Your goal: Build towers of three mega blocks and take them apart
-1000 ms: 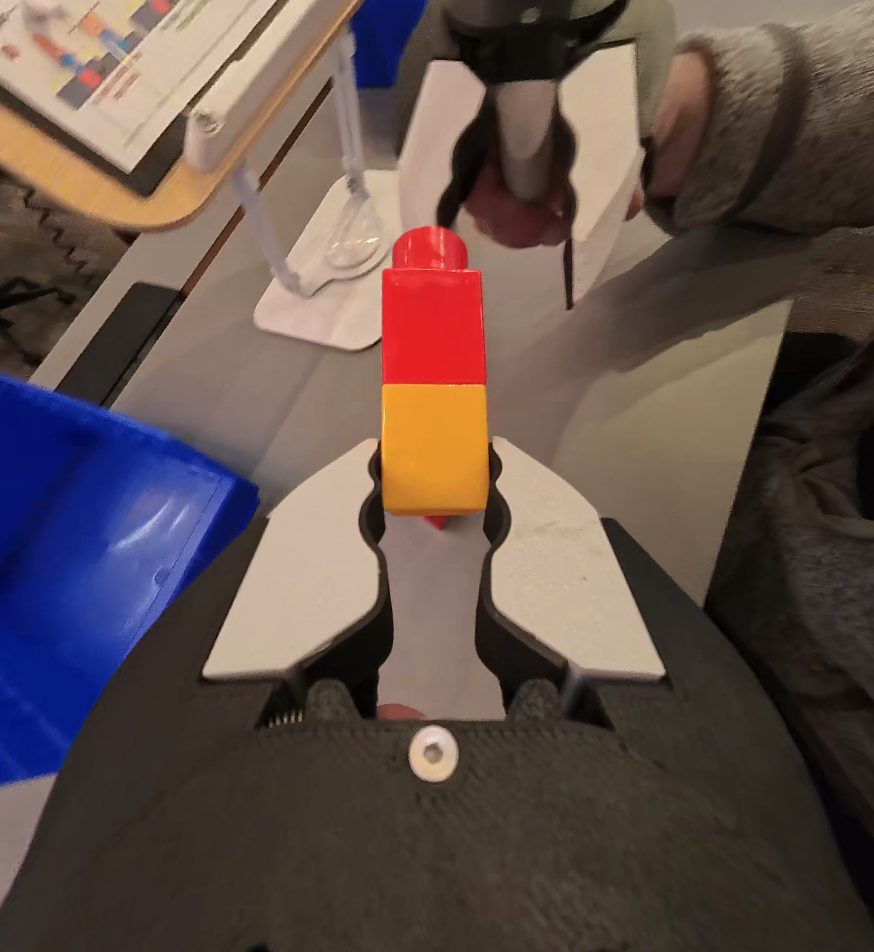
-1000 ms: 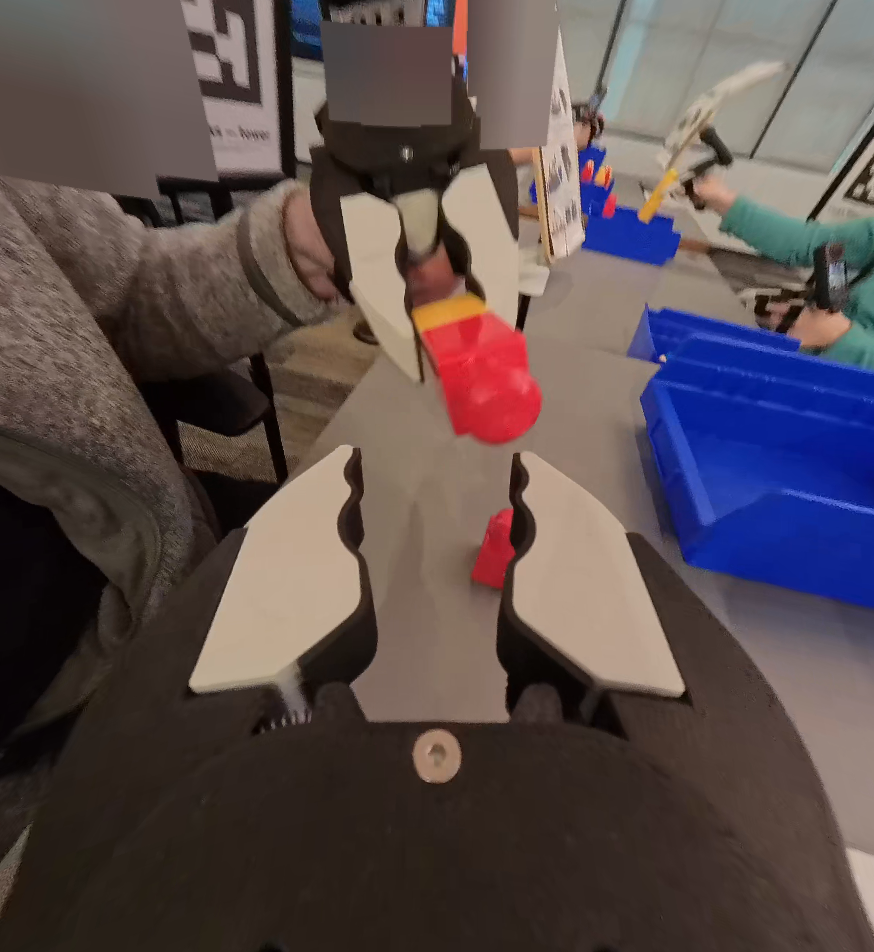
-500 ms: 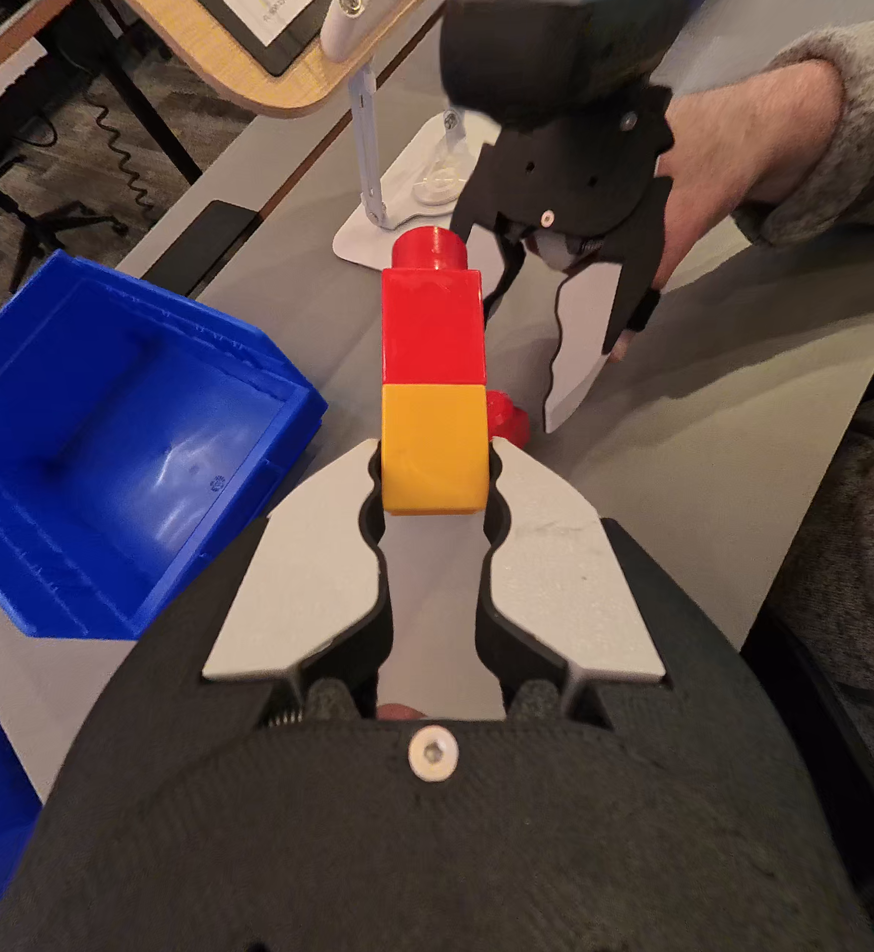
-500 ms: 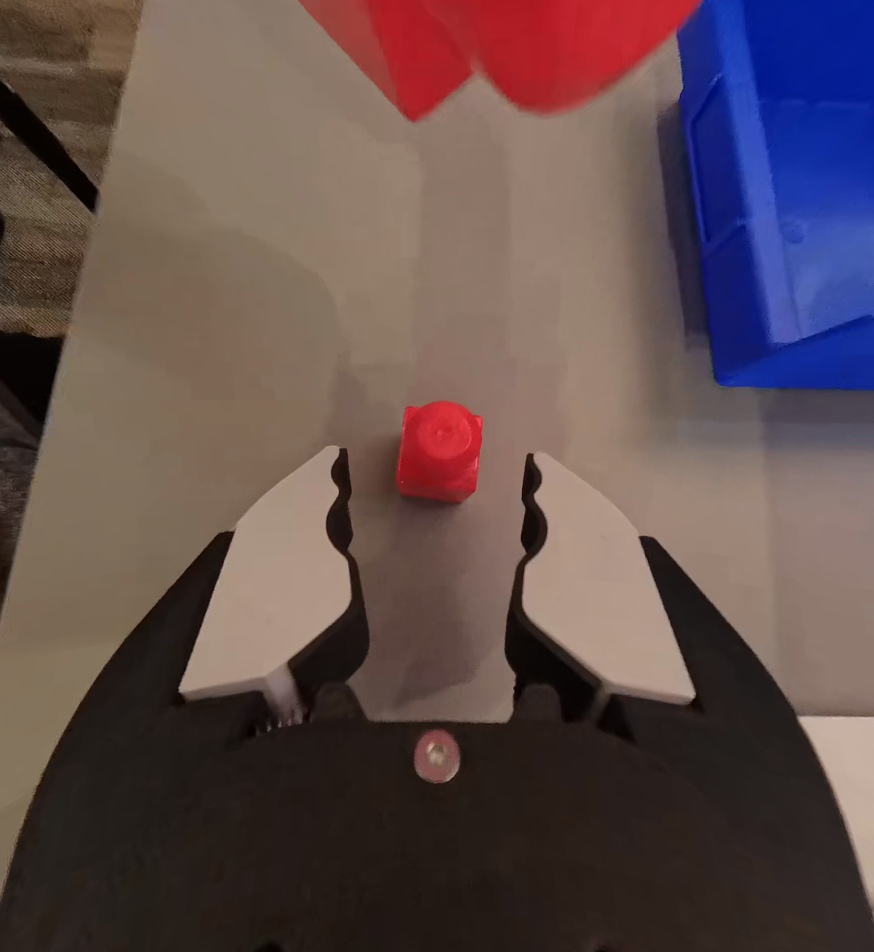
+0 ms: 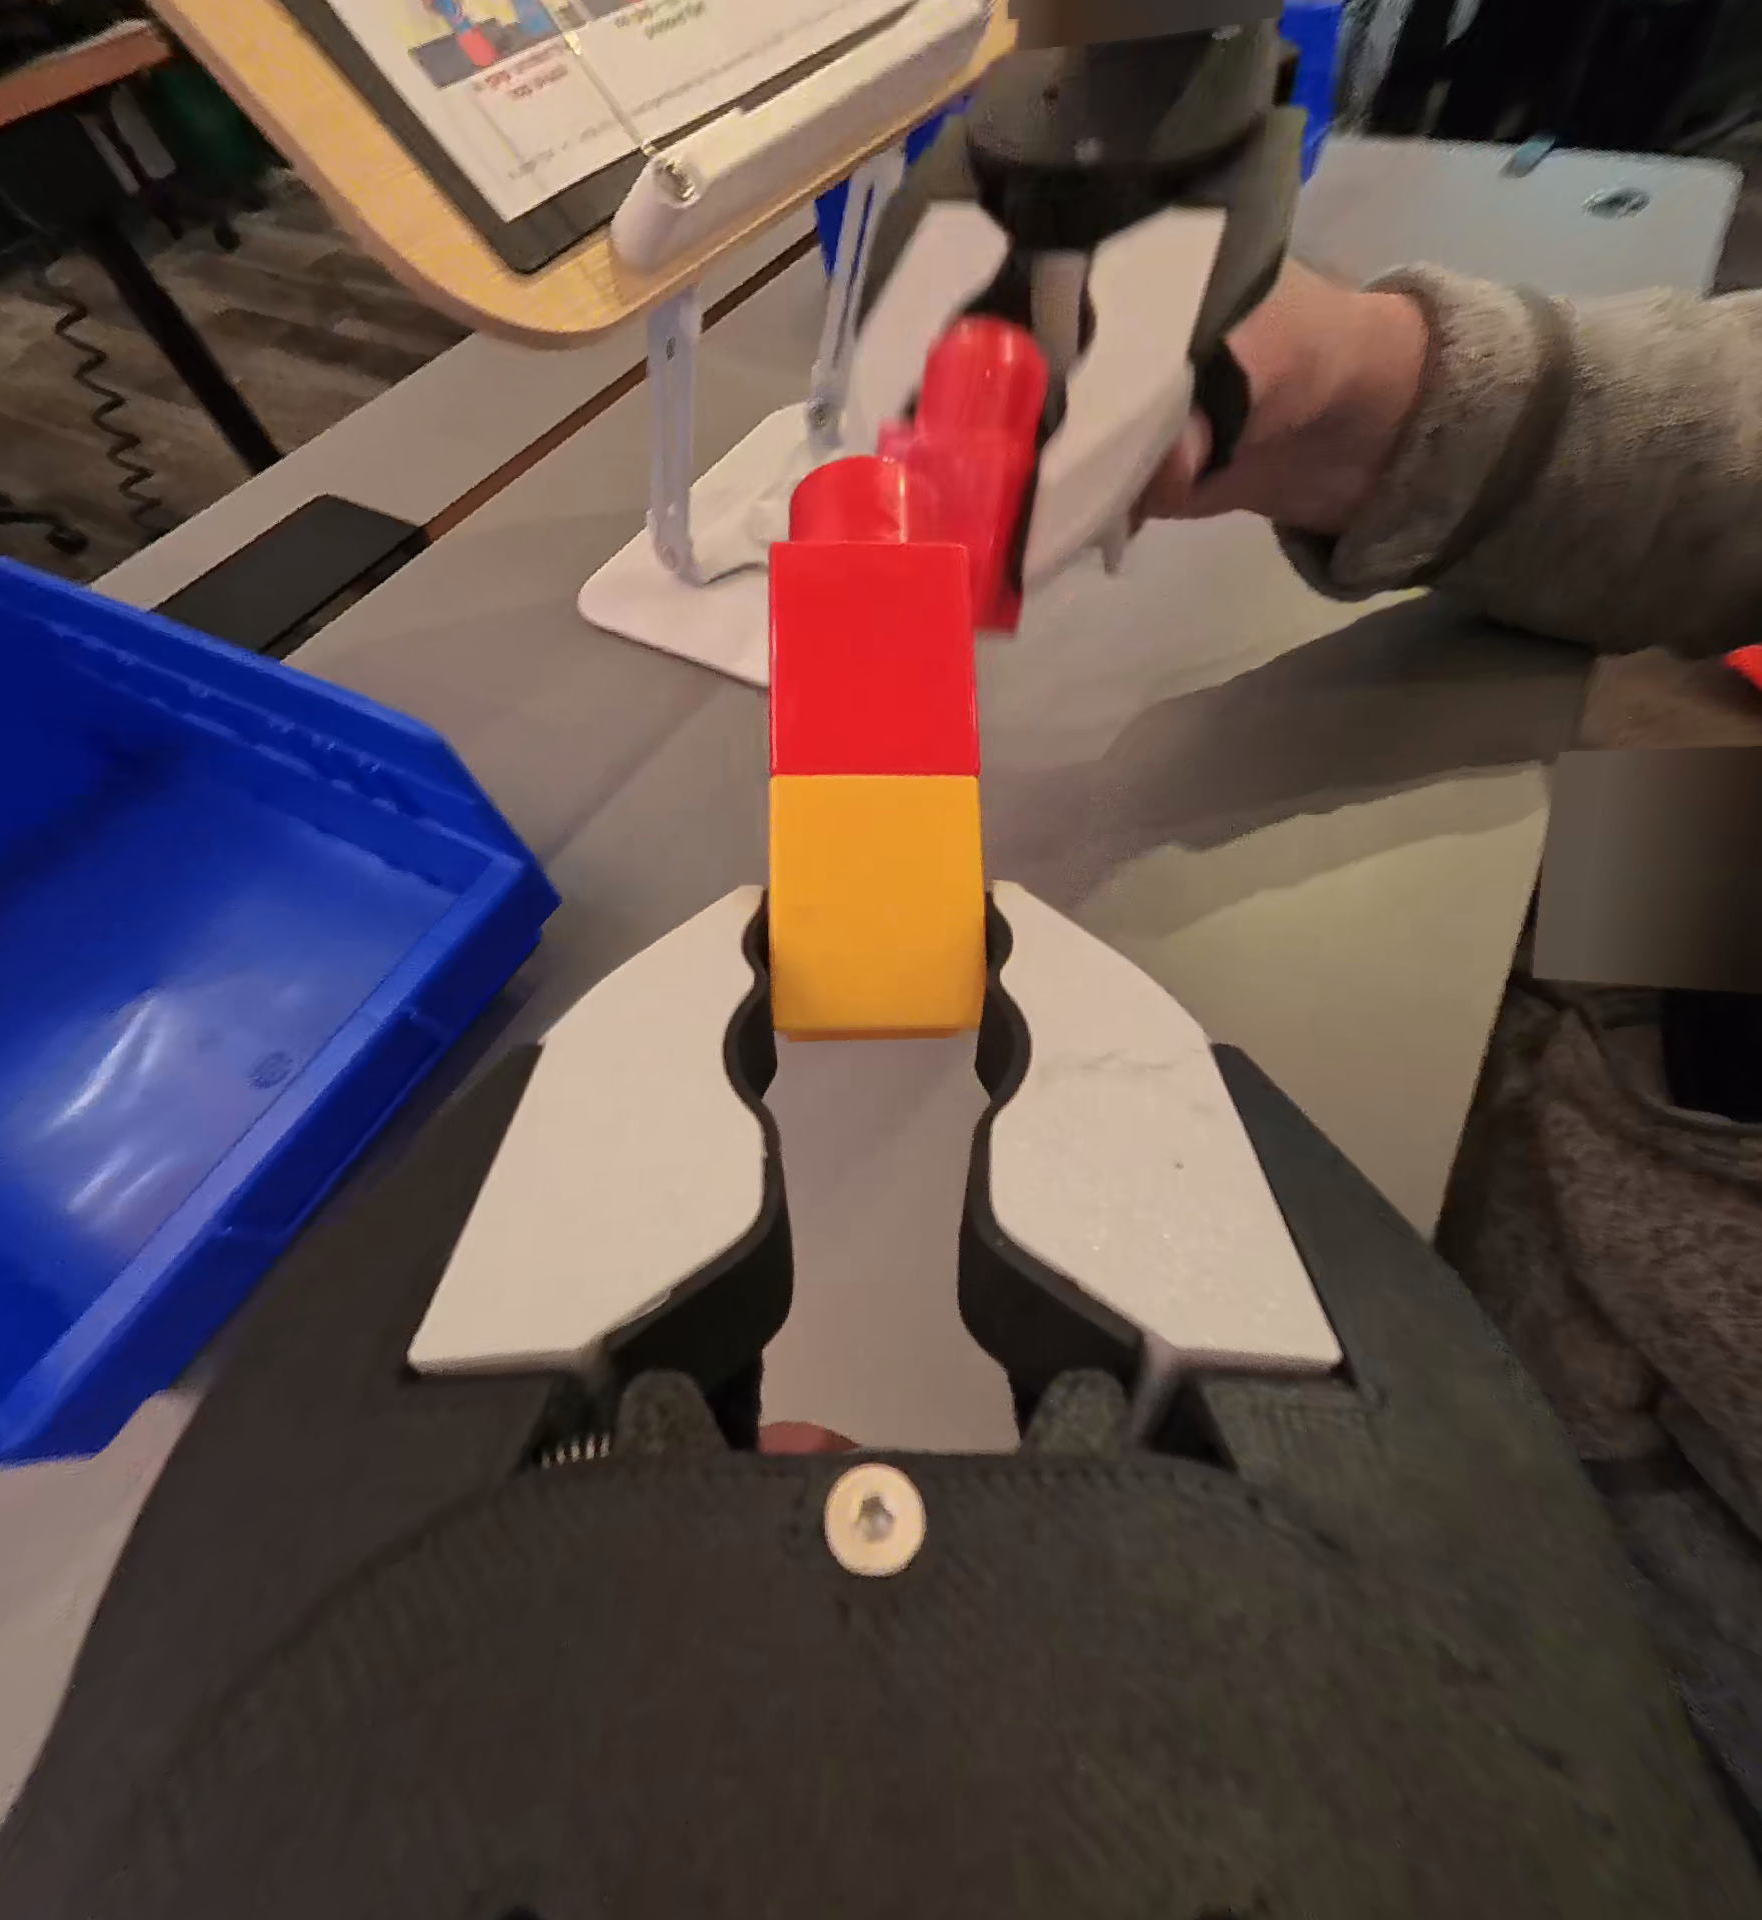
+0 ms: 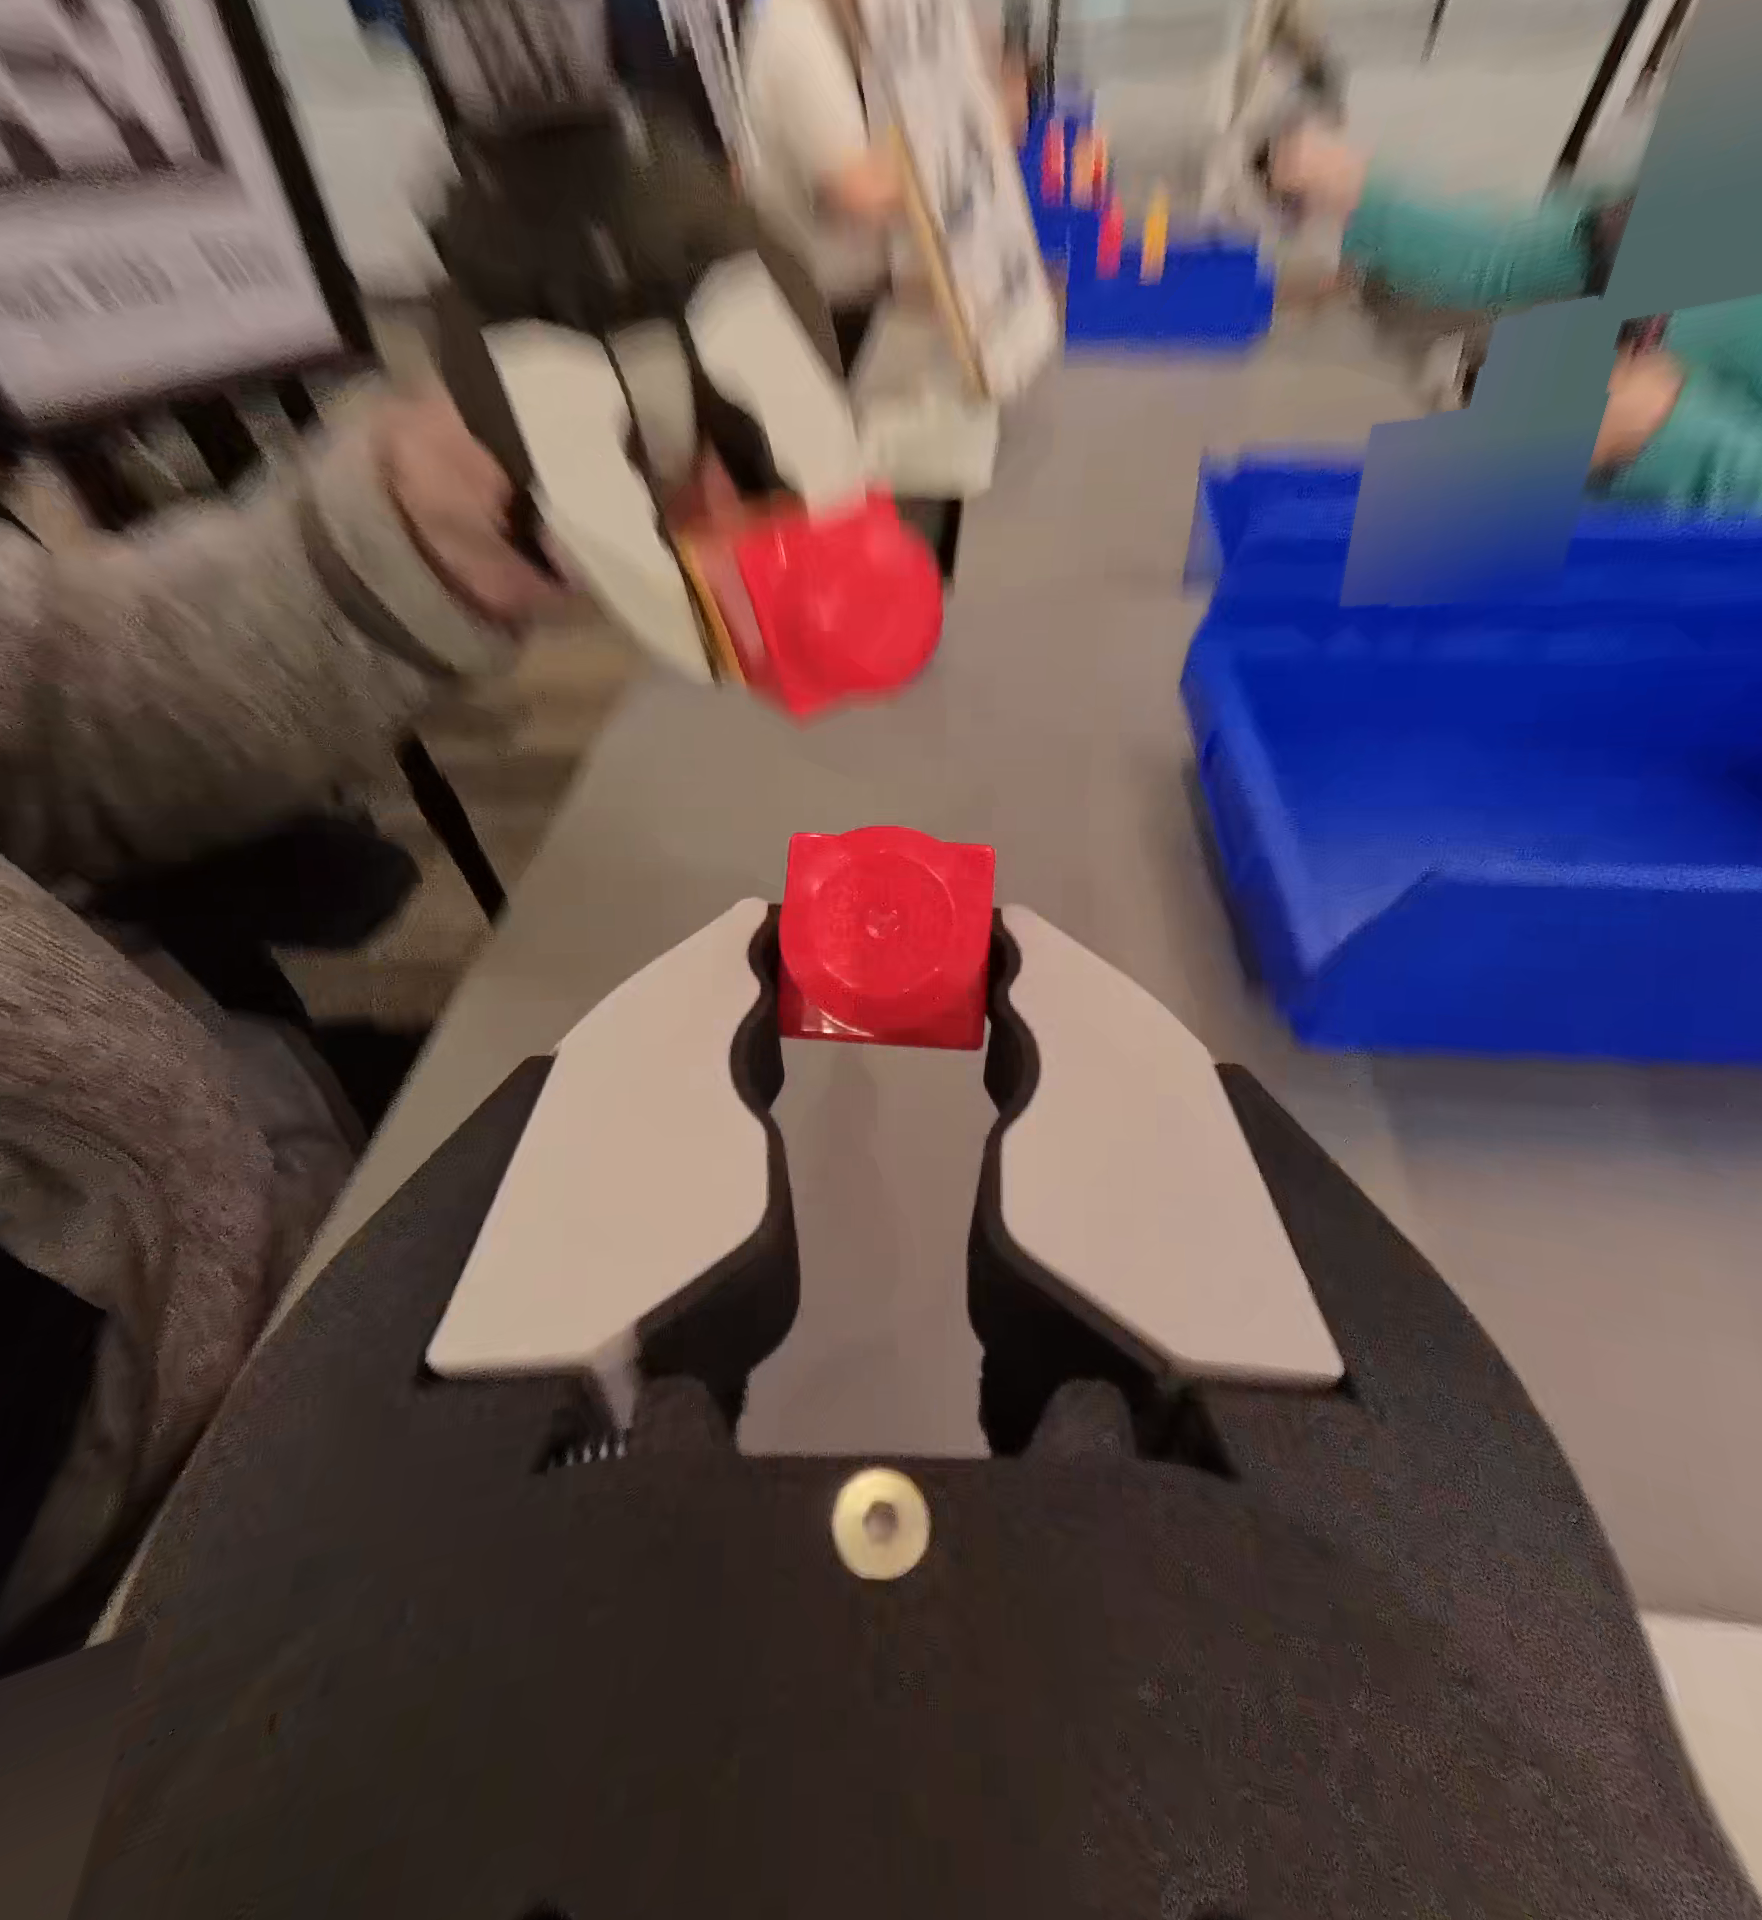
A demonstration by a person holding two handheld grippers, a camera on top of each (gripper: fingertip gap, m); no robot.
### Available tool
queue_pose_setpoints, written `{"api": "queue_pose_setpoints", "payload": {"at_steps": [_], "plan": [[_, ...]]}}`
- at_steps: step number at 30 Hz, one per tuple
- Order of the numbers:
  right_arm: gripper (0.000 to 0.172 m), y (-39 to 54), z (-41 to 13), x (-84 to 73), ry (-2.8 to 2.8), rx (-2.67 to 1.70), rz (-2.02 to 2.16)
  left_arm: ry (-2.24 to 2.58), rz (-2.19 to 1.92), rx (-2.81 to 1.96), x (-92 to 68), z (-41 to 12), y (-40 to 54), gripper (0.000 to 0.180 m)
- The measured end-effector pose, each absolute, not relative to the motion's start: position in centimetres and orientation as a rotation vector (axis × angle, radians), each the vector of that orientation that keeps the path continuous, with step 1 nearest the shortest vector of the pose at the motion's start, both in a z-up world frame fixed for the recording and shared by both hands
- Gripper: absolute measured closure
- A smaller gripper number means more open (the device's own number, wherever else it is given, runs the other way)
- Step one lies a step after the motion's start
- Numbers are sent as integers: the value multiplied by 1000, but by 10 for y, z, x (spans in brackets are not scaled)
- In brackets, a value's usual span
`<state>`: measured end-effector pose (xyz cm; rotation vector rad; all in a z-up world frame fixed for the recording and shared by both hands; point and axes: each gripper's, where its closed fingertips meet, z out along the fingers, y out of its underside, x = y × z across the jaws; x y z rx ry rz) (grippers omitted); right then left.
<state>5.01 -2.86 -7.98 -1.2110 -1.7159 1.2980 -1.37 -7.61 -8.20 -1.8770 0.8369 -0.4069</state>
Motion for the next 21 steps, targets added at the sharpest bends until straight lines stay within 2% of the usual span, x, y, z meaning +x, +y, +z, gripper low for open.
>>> {"api": "queue_pose_setpoints", "payload": {"at_steps": [5,10,21], "plan": [[135,-31,-17,87,-1483,-935,1580,844,-638,-1788,18,-81,-76,145],[135,-43,-12,89,-1461,-857,1667,843,-798,-1722,42,-80,-77,145],[135,-55,-20,85,-1518,-852,1719,870,-800,-1704,54,-77,-81,145]]}}
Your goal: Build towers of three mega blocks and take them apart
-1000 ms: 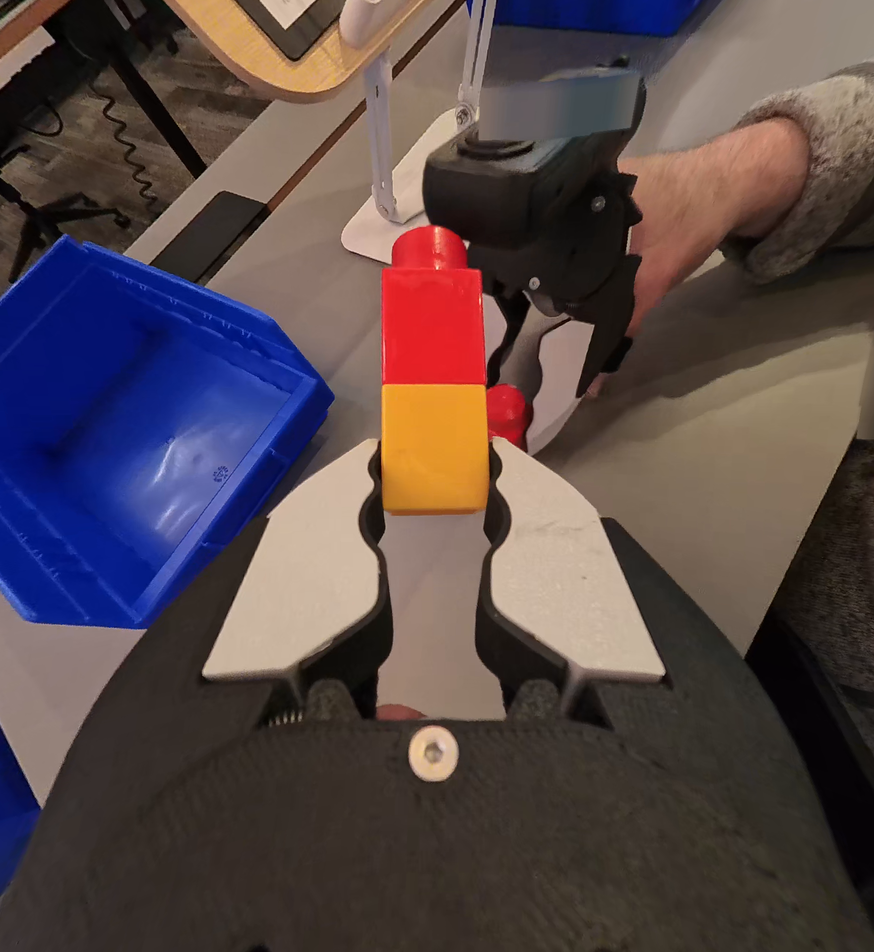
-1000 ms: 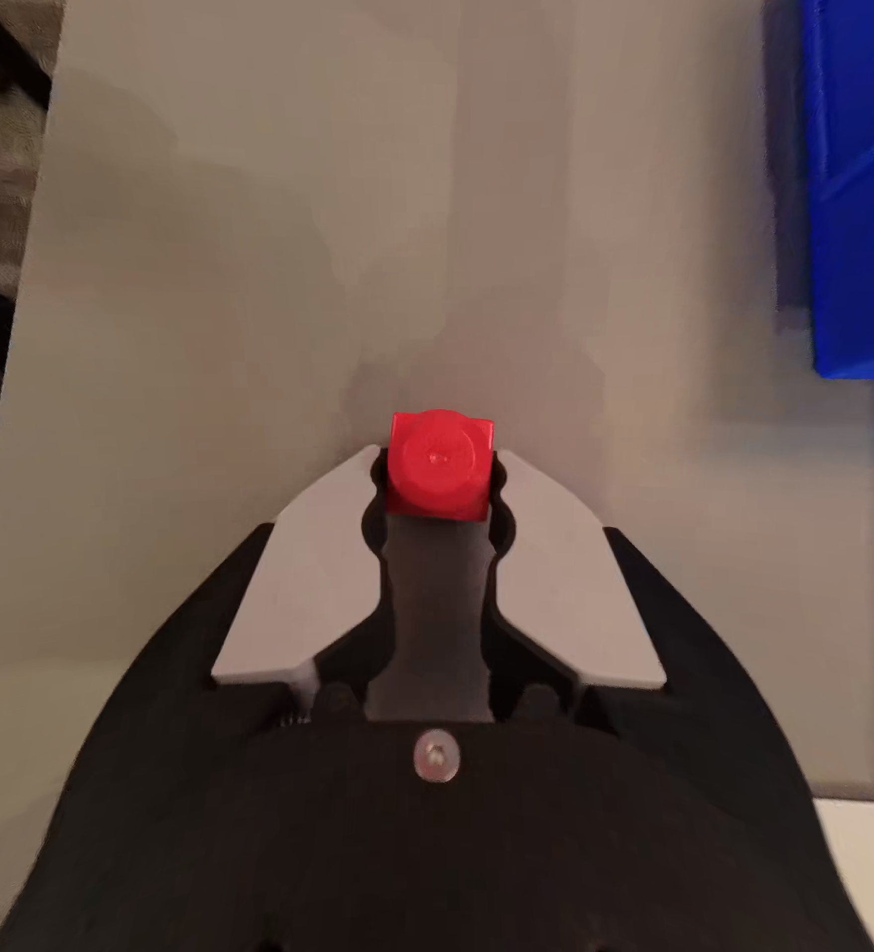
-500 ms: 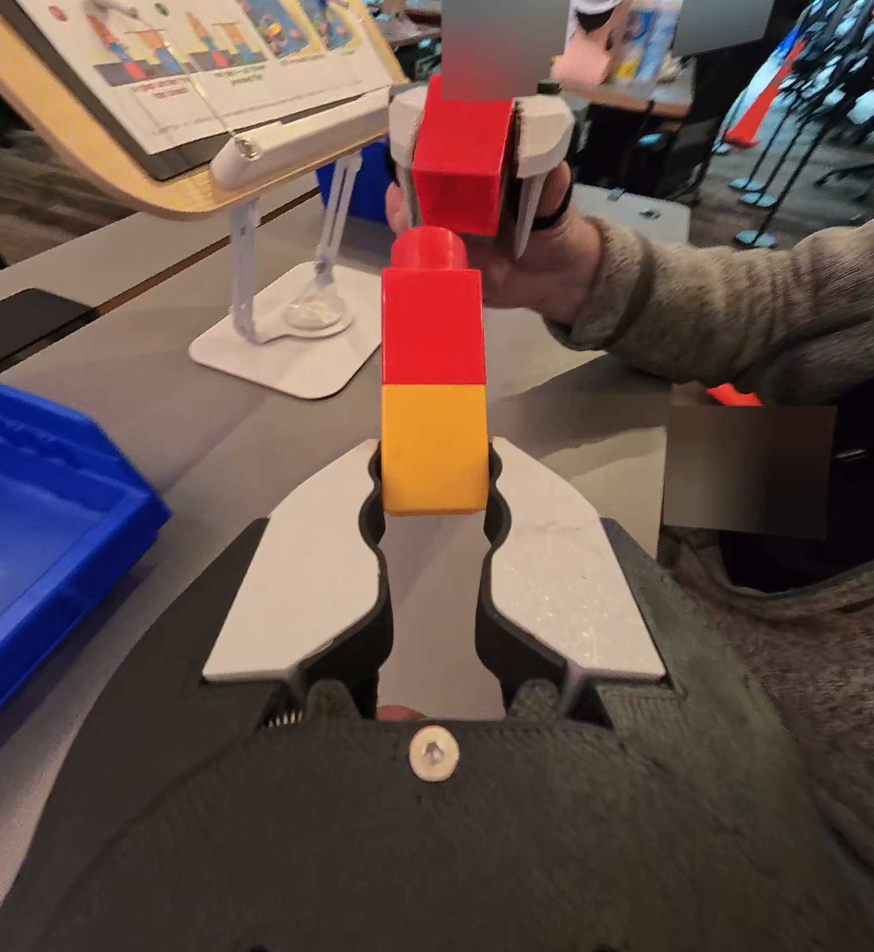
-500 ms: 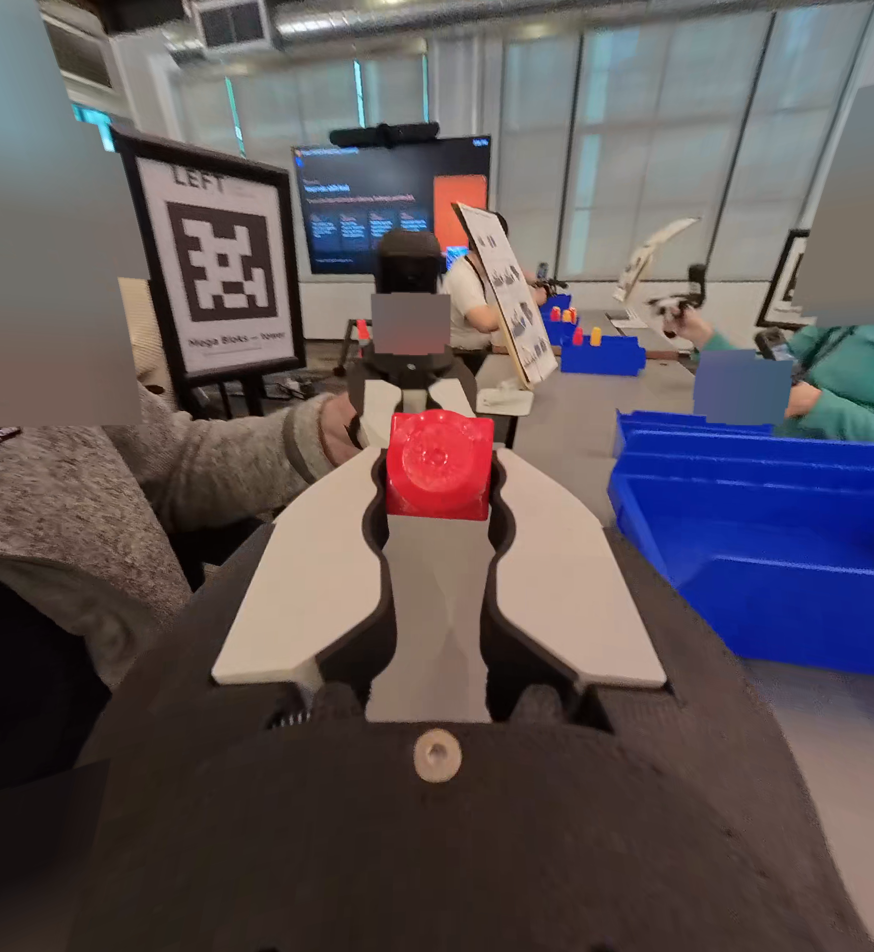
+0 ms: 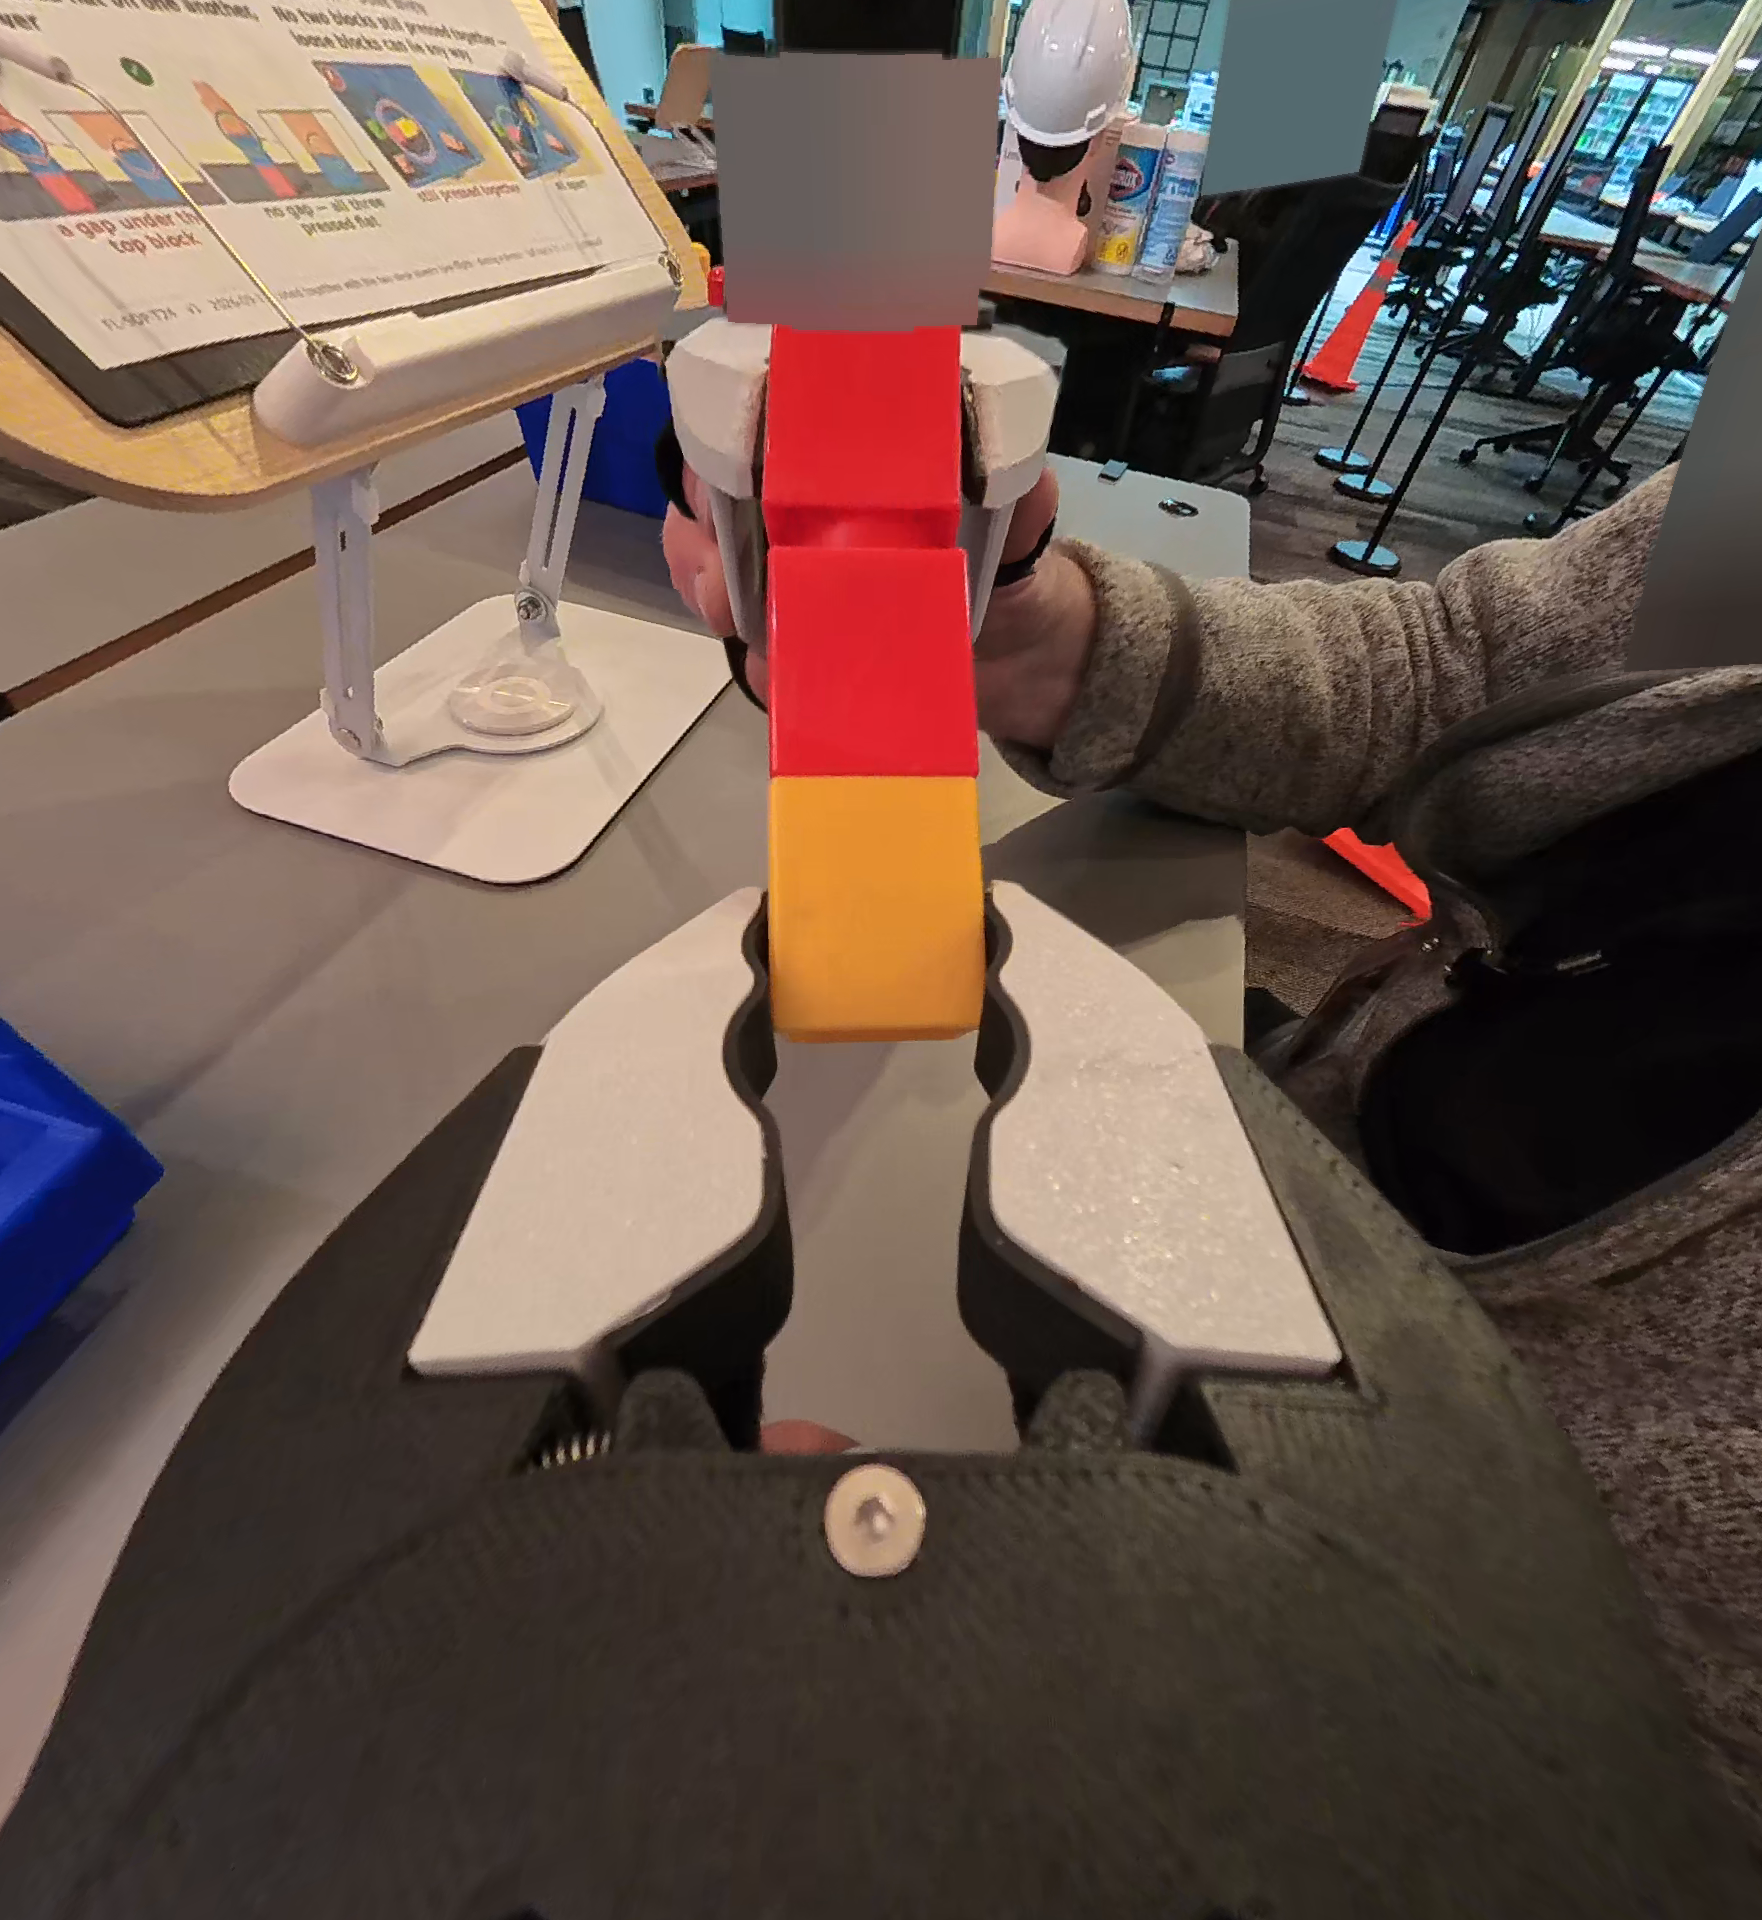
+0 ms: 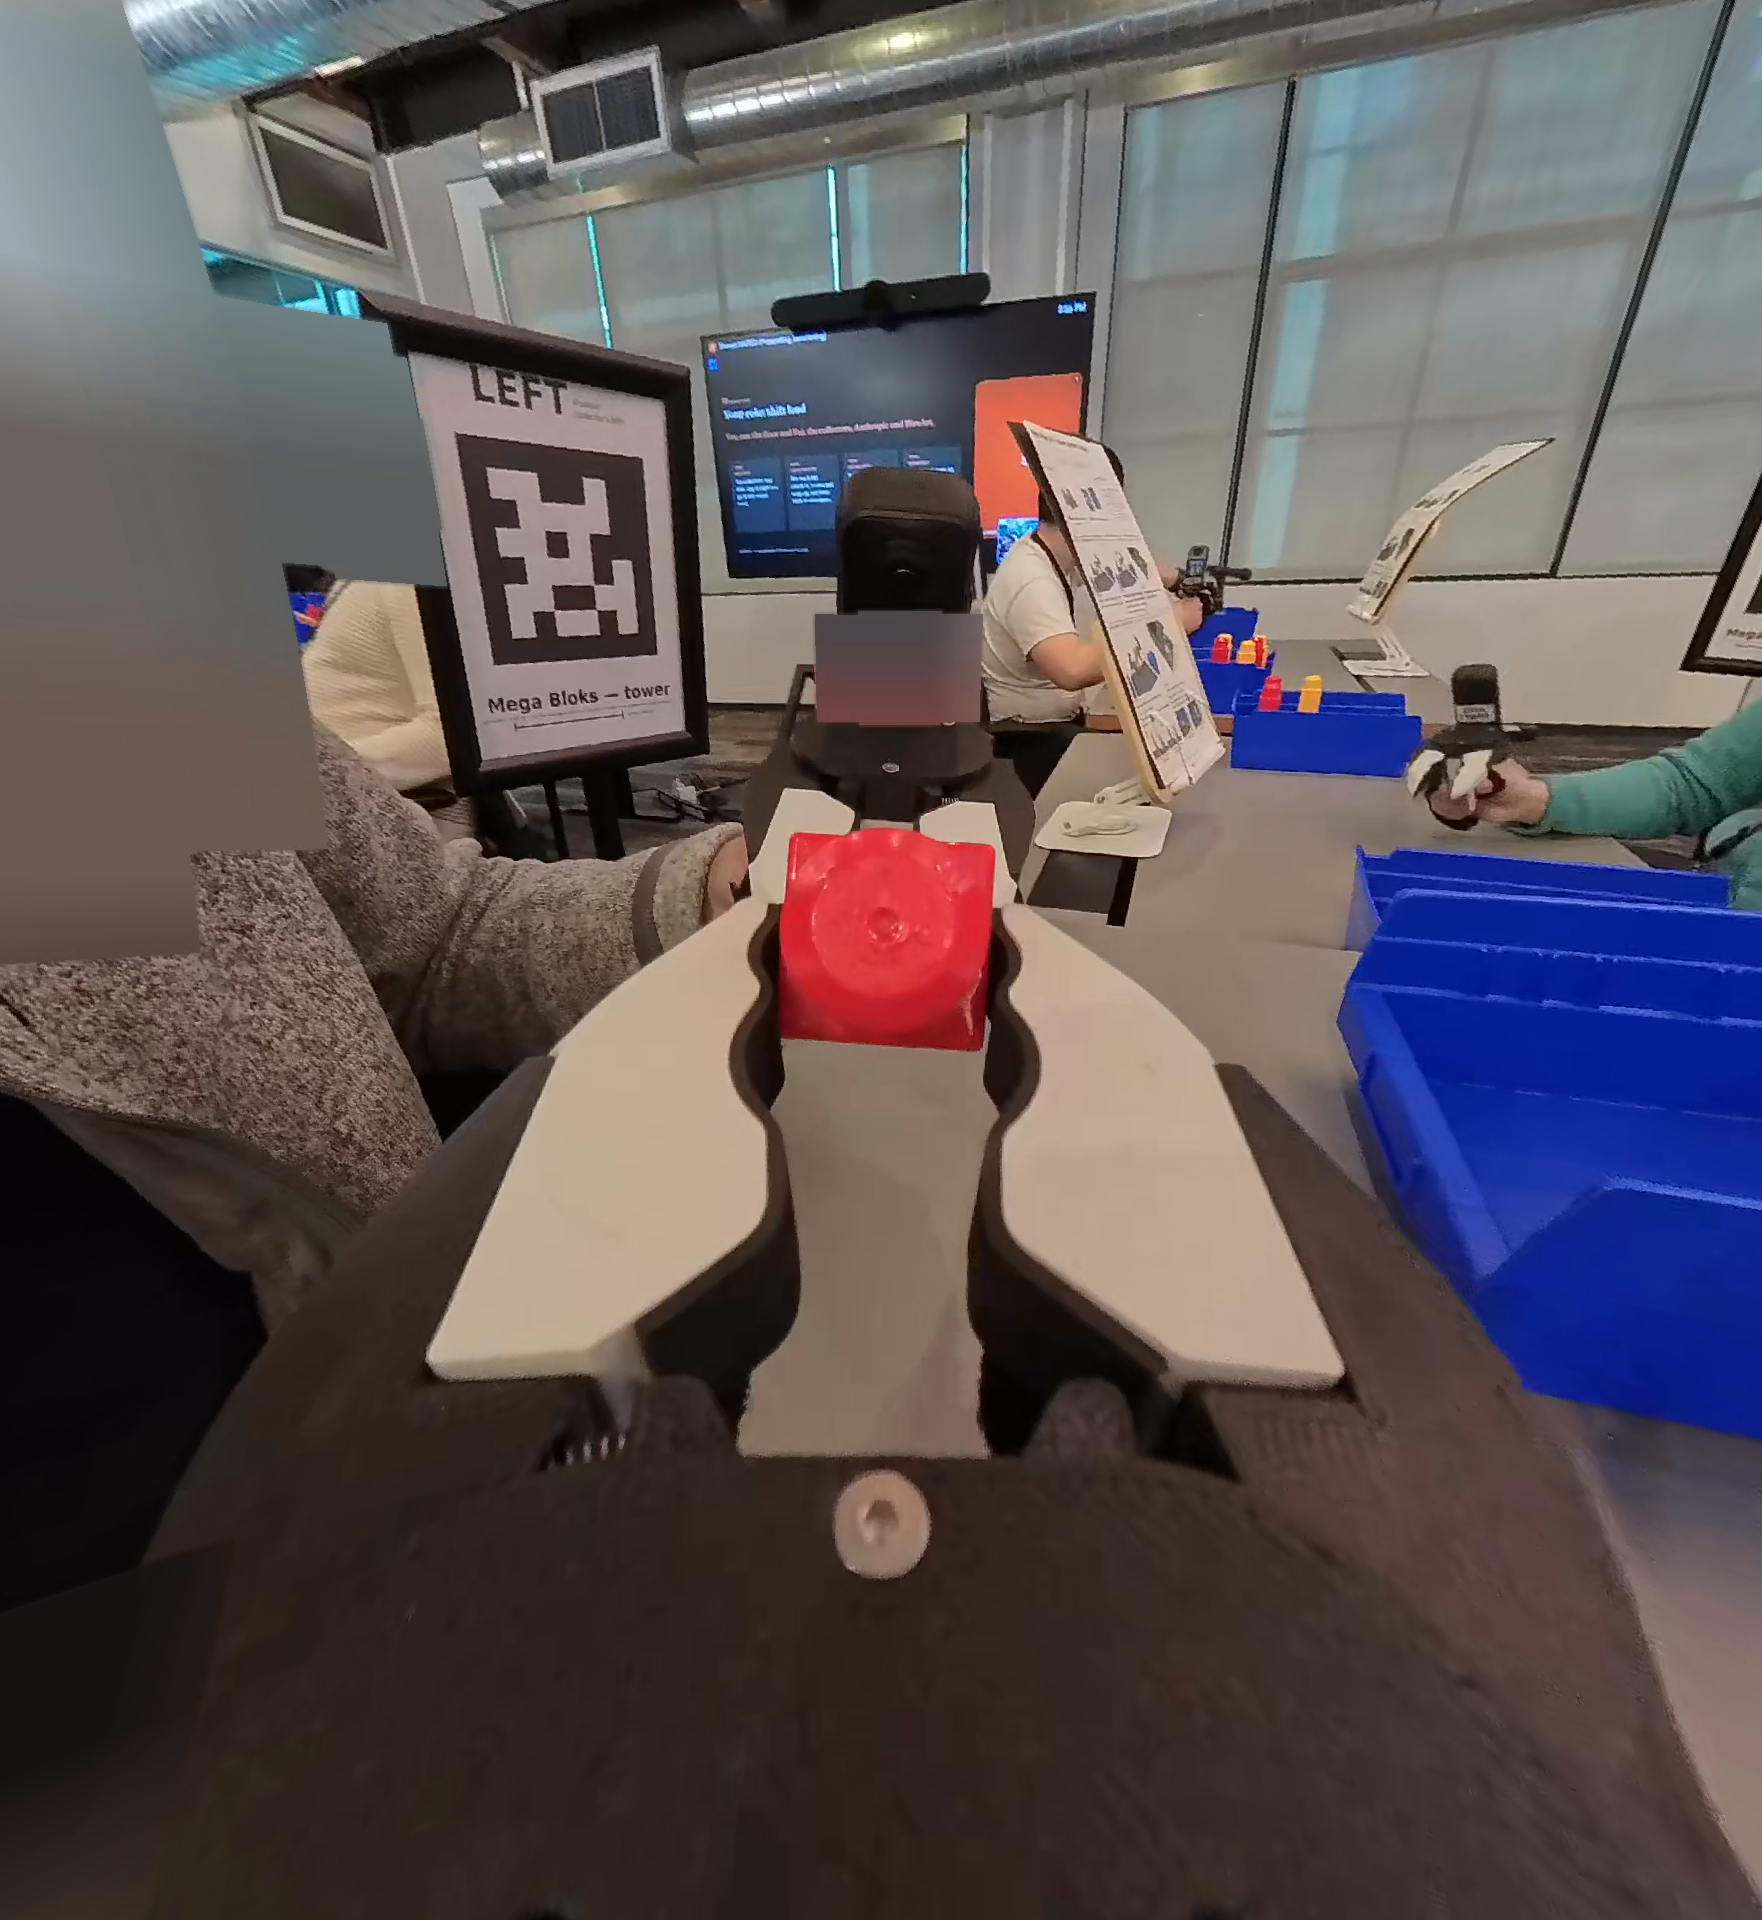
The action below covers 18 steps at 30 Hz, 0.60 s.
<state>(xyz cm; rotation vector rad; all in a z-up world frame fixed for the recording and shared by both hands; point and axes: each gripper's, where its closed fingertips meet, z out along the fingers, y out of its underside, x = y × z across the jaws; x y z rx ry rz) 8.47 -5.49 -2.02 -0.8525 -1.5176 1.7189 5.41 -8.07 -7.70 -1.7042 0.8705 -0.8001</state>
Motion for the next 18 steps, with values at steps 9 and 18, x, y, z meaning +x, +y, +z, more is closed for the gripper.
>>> {"api": "queue_pose_setpoints", "payload": {"at_steps": [9,18], "plan": [[135,-59,-16,89,-1502,-794,1763,871,-814,-1658,60,-71,-82,146],[135,-61,-19,90,-1530,-789,1751,906,-690,-1674,61,-71,-81,146]]}}
